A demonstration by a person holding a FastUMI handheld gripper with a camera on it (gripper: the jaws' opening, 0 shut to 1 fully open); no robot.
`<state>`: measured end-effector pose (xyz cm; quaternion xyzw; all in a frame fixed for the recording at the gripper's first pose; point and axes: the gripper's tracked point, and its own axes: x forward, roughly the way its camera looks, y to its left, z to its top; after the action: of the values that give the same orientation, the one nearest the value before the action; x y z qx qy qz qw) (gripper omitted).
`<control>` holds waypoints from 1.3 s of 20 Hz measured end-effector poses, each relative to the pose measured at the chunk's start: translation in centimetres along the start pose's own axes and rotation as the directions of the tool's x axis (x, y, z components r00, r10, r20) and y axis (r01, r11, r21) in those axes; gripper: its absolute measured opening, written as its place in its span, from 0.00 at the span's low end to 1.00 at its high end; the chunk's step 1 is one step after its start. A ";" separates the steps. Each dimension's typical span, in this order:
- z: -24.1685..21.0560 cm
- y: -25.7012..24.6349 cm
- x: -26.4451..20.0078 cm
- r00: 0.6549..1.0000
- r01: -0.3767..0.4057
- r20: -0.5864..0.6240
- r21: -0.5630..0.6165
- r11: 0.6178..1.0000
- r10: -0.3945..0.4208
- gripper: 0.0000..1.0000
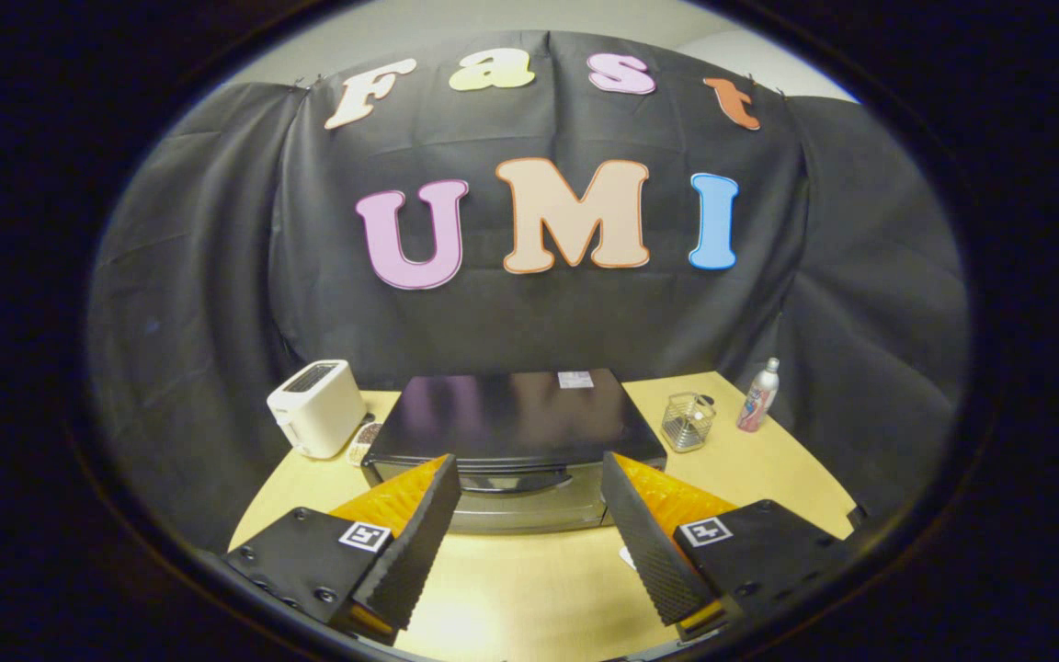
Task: Open the toaster oven, put the food inside, and close the toaster oven door.
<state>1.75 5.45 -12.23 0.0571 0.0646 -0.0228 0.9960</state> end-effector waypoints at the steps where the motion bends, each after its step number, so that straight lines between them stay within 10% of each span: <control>1: -0.6 0.3 0.6 1.000 0.001 -0.005 0.015 1.000 -0.001 0.98; 14: -2.8 3.5 11.5 0.999 0.050 0.011 0.017 0.999 -0.050 0.98; 26: -5.3 2.6 12.0 0.998 0.058 0.016 0.053 0.997 -0.059 0.98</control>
<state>13.07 8.17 -18.78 0.0808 0.0568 -0.0543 0.9936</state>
